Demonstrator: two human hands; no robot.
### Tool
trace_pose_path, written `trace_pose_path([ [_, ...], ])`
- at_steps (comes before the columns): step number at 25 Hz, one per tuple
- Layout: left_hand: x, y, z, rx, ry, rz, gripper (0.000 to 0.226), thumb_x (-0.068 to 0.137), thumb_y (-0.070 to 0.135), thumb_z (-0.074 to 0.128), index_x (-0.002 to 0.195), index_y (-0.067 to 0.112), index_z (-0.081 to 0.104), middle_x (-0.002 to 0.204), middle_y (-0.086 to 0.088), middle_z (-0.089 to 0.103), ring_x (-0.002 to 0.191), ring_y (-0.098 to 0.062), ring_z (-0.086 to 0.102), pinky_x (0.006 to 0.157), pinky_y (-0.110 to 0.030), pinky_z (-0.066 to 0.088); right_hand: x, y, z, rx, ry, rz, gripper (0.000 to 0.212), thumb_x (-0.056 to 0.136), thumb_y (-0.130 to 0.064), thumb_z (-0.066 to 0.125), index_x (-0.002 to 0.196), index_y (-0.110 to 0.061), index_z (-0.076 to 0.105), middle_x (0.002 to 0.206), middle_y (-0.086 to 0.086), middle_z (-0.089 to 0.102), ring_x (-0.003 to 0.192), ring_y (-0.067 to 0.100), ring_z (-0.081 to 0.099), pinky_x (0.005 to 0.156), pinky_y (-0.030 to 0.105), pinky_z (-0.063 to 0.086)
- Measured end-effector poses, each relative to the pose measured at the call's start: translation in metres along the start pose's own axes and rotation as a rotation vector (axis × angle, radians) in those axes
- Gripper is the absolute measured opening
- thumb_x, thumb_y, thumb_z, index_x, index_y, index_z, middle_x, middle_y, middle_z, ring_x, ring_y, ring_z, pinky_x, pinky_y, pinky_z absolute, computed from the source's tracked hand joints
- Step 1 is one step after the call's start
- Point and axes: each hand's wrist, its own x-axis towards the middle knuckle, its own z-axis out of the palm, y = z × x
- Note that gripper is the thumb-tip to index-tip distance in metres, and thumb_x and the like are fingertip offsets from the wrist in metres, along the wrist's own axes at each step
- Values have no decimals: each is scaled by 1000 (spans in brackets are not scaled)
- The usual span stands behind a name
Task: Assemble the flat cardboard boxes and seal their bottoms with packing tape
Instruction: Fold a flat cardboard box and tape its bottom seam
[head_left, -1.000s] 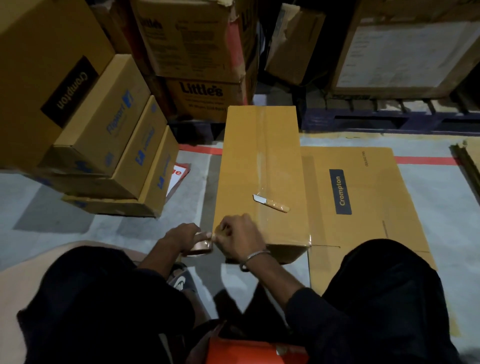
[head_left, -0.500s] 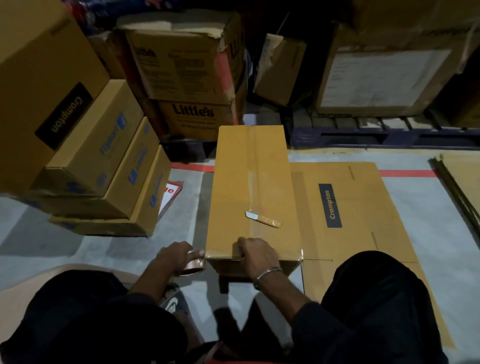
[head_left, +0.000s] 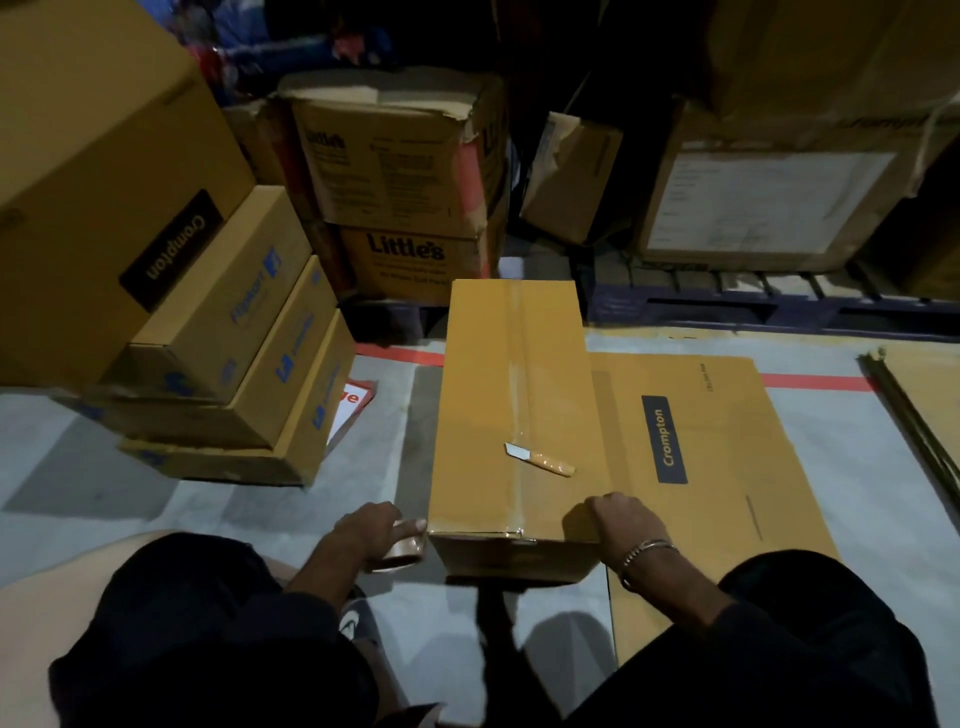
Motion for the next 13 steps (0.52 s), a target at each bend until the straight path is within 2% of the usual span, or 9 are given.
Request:
trace_pose_path([
  [2, -3, 11, 3, -9, 7, 25, 60, 98, 74, 40, 67, 22, 45, 84, -10, 57, 91, -33, 63, 73, -37, 40, 2, 5, -2, 57, 75, 94, 26, 100, -14, 60, 125, -16, 62, 121, 8, 64, 113, 27, 65, 89, 36, 55],
  [4, -9, 27, 9, -42, 34, 74, 58, 101, 68, 41, 65, 22, 45, 75, -6, 52, 83, -30, 58, 70, -35, 35, 4, 14, -3, 176, 178, 264, 21, 99, -11, 57, 119, -12, 62, 112, 9, 65, 105, 30, 67, 83, 37, 55],
  [6, -12, 40, 17, -115, 44, 109, 60, 102, 66, 41, 62, 21, 47, 65, -2, 48, 77, -28, 55, 69, -36, 37, 7, 18, -2, 325, 201, 387, 18, 96, -8, 59, 113, -8, 65, 106, 13, 67, 99, 33, 68, 79, 38, 56],
  [8, -14, 45, 20, -159, 56, 107, 66, 98, 74, 37, 62, 19, 49, 66, -5, 52, 76, -29, 57, 71, -38, 41, 8, 11, 0, 487, 146, 439, 21, 89, -11, 67, 109, -6, 68, 104, 16, 70, 97, 34, 68, 79, 38, 59],
  [10, -11, 42, 22, -179, 69, 93, 82, 84, 93, 27, 67, 18, 55, 76, -10, 60, 78, -28, 60, 75, -39, 48, 5, 1, 2, 595, 90, 469, 28, 84, -22, 73, 107, -8, 67, 105, 16, 69, 97, 35, 67, 73, 35, 54],
  [11, -10, 42, 21, -178, 65, 81, 88, 78, 97, 23, 70, 17, 58, 78, -10, 63, 78, -28, 62, 76, -40, 49, 4, -1, 1, 599, 103, 481, 28, 84, -28, 72, 105, -11, 66, 104, 15, 68, 96, 37, 67, 70, 34, 49],
  [13, -11, 42, 20, -154, 61, 83, 88, 80, 97, 25, 70, 17, 59, 76, -11, 63, 76, -28, 63, 75, -41, 50, 6, -4, 0, 559, 227, 455, 23, 87, -33, 70, 99, -15, 65, 98, 11, 65, 95, 35, 65, 67, 33, 45],
])
